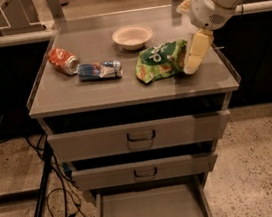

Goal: Place green rice chip bag into bottom drawer

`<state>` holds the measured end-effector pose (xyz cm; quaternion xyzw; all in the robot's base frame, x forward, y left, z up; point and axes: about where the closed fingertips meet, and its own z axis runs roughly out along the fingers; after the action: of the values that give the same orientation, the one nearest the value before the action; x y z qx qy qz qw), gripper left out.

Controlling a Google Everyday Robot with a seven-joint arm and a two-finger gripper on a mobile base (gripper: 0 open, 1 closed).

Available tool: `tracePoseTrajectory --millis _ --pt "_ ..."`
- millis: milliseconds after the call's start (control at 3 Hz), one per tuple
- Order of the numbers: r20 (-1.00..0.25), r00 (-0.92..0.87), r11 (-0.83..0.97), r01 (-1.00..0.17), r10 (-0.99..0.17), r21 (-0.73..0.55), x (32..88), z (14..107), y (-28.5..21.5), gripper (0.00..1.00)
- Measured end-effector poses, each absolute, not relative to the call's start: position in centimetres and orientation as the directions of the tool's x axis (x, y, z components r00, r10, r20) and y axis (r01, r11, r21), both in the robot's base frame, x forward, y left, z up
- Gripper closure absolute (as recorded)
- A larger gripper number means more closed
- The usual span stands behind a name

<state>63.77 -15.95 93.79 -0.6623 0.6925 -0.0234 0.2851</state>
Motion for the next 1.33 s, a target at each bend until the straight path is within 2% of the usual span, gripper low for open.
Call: tracePoseTrajectory --millis 667,1333 --pt "-0.368 0.078 0.062 -0.933 -0.926 -0.354 67.8 89.4 -12.7 0.0" --pt "-0.352 0.017 0.098 -0.947 -0.936 -0.307 69.9 86.2 -14.6 0.0"
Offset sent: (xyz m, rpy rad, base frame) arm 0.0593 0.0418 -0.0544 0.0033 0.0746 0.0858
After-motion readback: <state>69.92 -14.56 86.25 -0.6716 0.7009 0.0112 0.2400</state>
